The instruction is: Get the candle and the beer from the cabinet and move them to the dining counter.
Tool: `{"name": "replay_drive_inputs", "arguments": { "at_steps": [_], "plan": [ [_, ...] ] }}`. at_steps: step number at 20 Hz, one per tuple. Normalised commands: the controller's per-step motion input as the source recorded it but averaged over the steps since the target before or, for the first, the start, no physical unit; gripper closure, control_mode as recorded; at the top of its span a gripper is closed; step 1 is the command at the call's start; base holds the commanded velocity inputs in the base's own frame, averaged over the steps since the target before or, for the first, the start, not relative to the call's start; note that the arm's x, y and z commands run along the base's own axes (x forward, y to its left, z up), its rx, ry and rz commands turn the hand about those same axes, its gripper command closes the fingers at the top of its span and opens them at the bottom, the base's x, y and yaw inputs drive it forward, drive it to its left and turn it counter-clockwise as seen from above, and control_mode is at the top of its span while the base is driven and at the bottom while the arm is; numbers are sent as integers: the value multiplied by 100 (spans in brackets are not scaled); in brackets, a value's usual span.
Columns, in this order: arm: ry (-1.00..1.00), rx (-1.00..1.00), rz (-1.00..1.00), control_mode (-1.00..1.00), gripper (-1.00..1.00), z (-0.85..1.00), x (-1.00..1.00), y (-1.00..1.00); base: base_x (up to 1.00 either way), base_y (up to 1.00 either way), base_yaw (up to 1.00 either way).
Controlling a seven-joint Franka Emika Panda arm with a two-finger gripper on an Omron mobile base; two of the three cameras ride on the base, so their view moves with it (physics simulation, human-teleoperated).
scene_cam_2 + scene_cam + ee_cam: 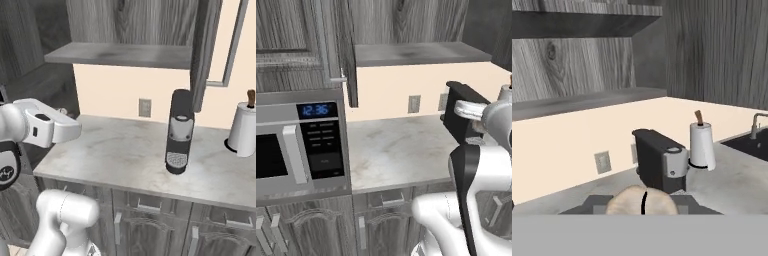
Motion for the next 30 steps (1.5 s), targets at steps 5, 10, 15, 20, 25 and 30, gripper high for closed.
{"name": "replay_drive_inputs", "arguments": {
  "at_steps": [5,10,15,20,25,30],
  "plan": [
    [0,0,0,100,100,0,0,0,-67,19,0],
    [0,0,0,100,100,0,0,0,-66,24,0],
    [0,0,0,100,100,0,0,0,-49,53,0],
    [0,0,0,100,100,0,0,0,-39,65,5],
    [0,0,0,100,100,0,0,0,-20,70,24],
    [0,0,0,100,100,0,0,0,-8,52,38]
  ]
}}
